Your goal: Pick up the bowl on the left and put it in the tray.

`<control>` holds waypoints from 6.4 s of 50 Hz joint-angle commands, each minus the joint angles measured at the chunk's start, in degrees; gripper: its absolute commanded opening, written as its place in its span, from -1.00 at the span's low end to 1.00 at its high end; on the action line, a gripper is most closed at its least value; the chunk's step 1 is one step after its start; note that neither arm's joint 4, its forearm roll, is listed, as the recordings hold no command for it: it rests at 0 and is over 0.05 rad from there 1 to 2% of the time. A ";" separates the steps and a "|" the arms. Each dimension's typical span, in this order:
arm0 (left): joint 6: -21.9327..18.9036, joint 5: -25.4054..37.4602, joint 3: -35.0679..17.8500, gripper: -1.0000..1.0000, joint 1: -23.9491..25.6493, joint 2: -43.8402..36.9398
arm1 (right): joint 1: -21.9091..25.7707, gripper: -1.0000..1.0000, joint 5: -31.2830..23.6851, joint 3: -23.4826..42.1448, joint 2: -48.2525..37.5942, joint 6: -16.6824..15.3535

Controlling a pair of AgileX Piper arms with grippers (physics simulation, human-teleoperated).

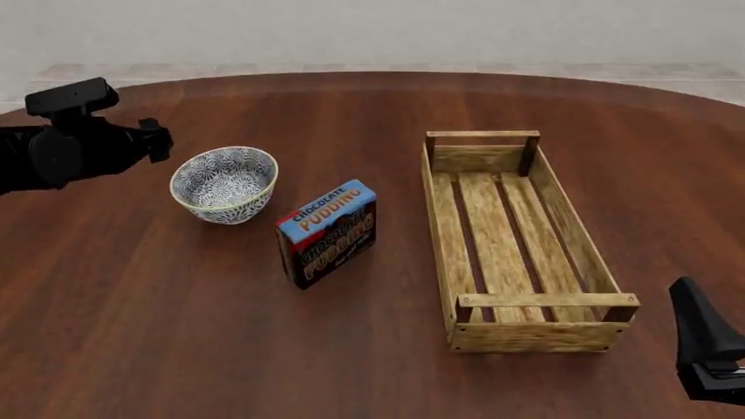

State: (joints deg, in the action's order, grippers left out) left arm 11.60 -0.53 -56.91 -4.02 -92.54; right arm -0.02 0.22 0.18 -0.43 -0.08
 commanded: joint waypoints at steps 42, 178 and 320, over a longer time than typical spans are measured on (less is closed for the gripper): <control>-1.86 3.98 -14.70 1.00 -1.81 -21.41 | -0.01 1.00 0.00 0.00 0.00 -0.01; 3.80 10.02 11.41 -1.00 19.12 33.90 | 0.01 1.00 0.00 0.00 0.00 0.00; 6.87 18.52 -8.92 -1.00 52.24 15.47 | 0.01 1.00 0.00 0.00 -0.01 0.00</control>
State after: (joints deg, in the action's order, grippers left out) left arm 18.60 16.43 -62.46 46.85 -74.67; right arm -0.02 0.22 0.19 -0.43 -0.08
